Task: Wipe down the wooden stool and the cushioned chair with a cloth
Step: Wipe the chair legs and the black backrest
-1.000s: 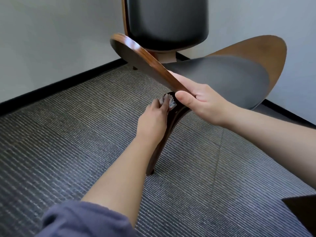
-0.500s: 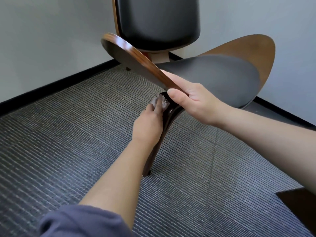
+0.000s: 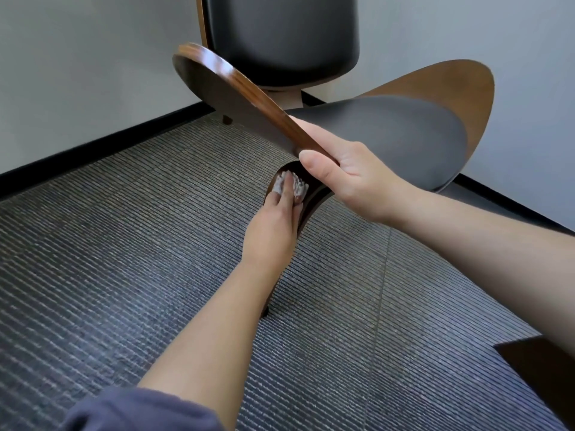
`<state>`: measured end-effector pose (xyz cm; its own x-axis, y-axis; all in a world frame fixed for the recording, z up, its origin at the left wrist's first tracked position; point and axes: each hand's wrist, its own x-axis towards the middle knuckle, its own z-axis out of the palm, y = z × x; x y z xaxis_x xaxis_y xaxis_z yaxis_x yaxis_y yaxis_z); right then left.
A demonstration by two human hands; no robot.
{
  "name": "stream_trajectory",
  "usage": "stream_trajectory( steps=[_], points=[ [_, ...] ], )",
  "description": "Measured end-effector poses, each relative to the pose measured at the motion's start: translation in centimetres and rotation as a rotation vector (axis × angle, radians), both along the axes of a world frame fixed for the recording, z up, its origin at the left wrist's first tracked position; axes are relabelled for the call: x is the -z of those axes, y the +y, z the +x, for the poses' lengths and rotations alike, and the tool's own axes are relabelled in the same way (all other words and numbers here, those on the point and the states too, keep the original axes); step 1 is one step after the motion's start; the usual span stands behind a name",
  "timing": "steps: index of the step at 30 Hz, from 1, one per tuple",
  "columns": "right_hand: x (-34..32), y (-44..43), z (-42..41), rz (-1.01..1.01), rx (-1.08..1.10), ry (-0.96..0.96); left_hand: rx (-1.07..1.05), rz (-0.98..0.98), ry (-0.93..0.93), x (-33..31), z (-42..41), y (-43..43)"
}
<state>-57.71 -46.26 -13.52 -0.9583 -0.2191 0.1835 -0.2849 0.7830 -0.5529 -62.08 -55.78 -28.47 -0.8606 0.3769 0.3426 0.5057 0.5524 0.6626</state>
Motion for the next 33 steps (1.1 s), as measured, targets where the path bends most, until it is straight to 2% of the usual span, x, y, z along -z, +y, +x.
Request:
stream_trajectory(
  steps=[5, 10, 16, 19, 22, 25, 29, 33],
  points=[
    [-0.1, 0.0, 0.0, 0.002, 0.002, 0.006, 0.053, -0.007, 0.103, 0.3, 1.3, 0.4],
    [-0.2, 0.0, 0.0, 0.007, 0.009, 0.007, -0.141, 0.1, -0.166, -1.7, -1.3, 1.8],
    [-0.1, 0.0, 0.1, -0.007, -0.002, -0.004, -0.212, 0.199, -0.237, -1.8, -1.1, 2.2],
    [-0.1, -0.1, 0.0, -0.01, -0.006, 0.008, -0.166, 0.248, -0.232, 0.0, 0.9, 2.0],
    [-0.2, 0.0, 0.0, 0.014, -0.002, 0.019, -0.183, 0.328, -0.403, 2.7, 2.6, 1.0],
    [0.0, 0.0, -0.1, 0.024, -0.011, 0.031, -0.204, 0.323, -0.492, 3.6, 2.6, 0.7],
    [0.1, 0.1, 0.0, 0.021, -0.022, 0.037, -0.137, 0.295, -0.391, 3.8, 2.9, 0.8],
    [-0.1, 0.2, 0.1, 0.04, -0.003, 0.036, -0.09, 0.196, -0.453, 7.3, 3.5, -0.3]
  ],
)
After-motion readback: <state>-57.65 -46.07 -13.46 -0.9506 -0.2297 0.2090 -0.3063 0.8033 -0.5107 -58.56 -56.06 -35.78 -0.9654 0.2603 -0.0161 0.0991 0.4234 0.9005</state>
